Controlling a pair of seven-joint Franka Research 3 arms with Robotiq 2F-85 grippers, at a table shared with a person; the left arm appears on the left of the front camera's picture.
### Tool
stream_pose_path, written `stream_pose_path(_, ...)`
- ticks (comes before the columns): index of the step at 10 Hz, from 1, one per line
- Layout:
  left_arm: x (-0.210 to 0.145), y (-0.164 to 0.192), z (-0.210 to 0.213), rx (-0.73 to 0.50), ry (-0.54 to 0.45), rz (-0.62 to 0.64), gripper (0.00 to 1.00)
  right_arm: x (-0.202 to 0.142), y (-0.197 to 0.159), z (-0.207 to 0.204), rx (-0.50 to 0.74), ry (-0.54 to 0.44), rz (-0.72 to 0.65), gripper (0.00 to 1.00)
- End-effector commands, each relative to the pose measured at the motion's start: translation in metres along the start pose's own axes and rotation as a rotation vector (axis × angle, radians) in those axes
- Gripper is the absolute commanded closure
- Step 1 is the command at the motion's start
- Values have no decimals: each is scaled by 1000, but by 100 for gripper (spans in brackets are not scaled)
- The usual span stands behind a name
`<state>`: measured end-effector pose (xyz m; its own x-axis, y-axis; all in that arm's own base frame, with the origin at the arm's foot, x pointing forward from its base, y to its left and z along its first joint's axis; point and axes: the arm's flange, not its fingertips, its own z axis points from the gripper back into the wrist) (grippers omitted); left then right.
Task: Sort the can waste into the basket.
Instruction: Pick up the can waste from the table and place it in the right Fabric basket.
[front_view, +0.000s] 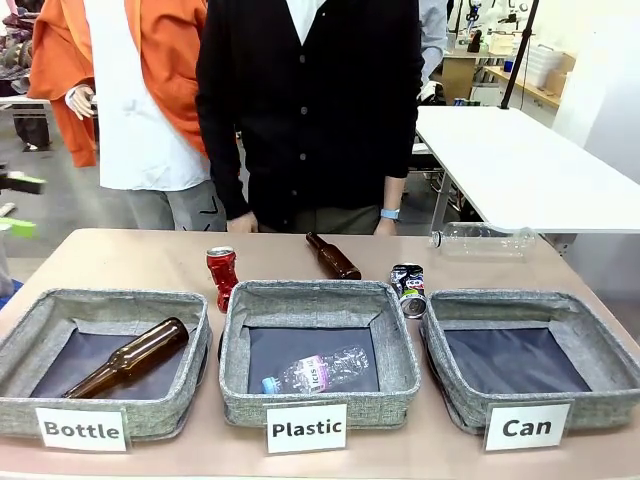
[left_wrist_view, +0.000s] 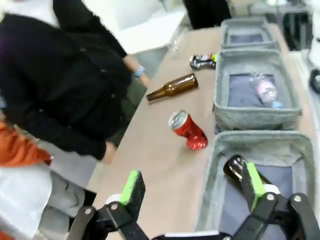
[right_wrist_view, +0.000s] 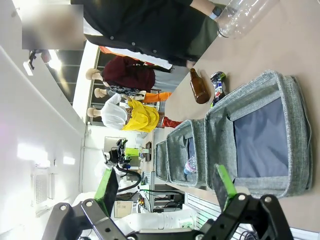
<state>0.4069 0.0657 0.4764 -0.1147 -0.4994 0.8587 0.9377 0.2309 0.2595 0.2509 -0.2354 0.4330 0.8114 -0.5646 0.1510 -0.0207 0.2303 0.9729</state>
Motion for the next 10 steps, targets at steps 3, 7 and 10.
stream_pose_path(3, 6, 60, -116, -158, 122, -23, 0, 3, 1, 0, 29, -17, 26, 0)
stream_pose_path(7, -49, 94, -181, -367, 155, 154, 0, 3, 1, 0, 29, -17, 26, 0)
stream_pose_path(10, -49, 99, -183, -403, 80, 252, 0, 3, 1, 0, 29, -17, 26, 0)
